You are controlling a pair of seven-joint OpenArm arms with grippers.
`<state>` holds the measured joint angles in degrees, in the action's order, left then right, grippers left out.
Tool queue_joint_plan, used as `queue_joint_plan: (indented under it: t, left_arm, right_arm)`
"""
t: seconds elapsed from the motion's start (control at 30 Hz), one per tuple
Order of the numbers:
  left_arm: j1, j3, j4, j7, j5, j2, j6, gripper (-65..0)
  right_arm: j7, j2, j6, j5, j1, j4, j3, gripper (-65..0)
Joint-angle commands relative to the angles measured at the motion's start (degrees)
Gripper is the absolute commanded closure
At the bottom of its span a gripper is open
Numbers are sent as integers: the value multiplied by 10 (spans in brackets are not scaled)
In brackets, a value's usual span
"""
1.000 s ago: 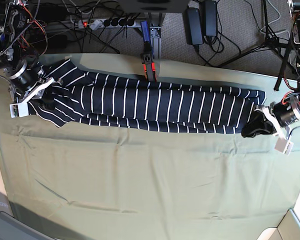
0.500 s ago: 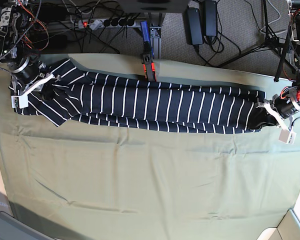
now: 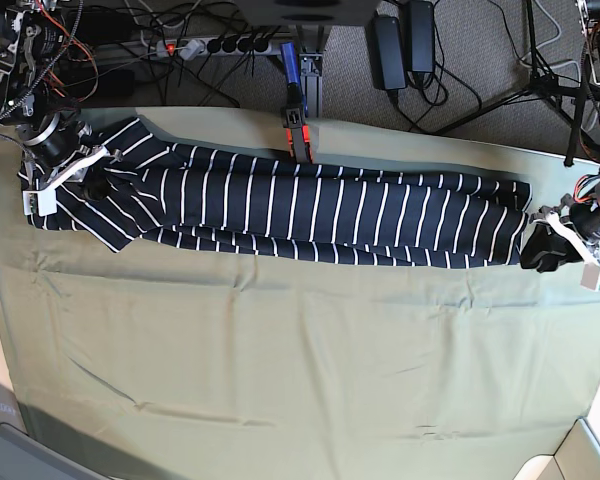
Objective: Fold the T-shirt properly
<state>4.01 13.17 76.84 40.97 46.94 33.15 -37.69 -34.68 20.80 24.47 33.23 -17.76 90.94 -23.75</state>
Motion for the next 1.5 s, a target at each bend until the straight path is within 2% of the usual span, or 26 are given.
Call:
queue_joint_plan:
  t: [0.0, 0.1, 0.23, 0.3, 0.37, 0.47, 0.63, 0.77, 1.27, 1.47]
  left_arm:
    - [-8, 16, 8, -8, 9, 13, 4, -269]
    - [-8, 56, 8, 23, 52, 13, 4, -269]
    - [-4, 84, 8, 111, 127, 13, 4, -269]
    - [9, 84, 8, 125, 157, 13, -1, -269]
    - [27, 84, 8, 127, 178, 13, -21, -269]
    - [45, 84, 8, 151, 216, 13, -23, -273]
    - [51, 84, 8, 165, 229, 13, -23, -391]
    - [51, 83, 8, 195, 273, 13, -23, -394]
    - [52, 82, 7, 190, 273, -1, -23, -394]
    - [59, 81, 7, 166, 239, -12, -23, -394]
  right_arm:
    - [9, 10, 30, 2, 3, 5, -4, 0]
    - [9, 10, 30, 2, 3, 5, -4, 0]
    - [11, 10, 30, 2, 4, 5, -4, 0]
    - [10, 9, 30, 2, 8, 5, -4, 0]
    - [10, 10, 30, 2, 11, 5, -4, 0]
    - [11, 10, 30, 2, 12, 5, -4, 0]
    - [10, 9, 30, 2, 12, 5, -4, 0]
    - [10, 9, 30, 2, 12, 5, -4, 0]
    - [10, 9, 30, 2, 12, 5, -4, 0]
    - [10, 9, 30, 2, 12, 5, -4, 0]
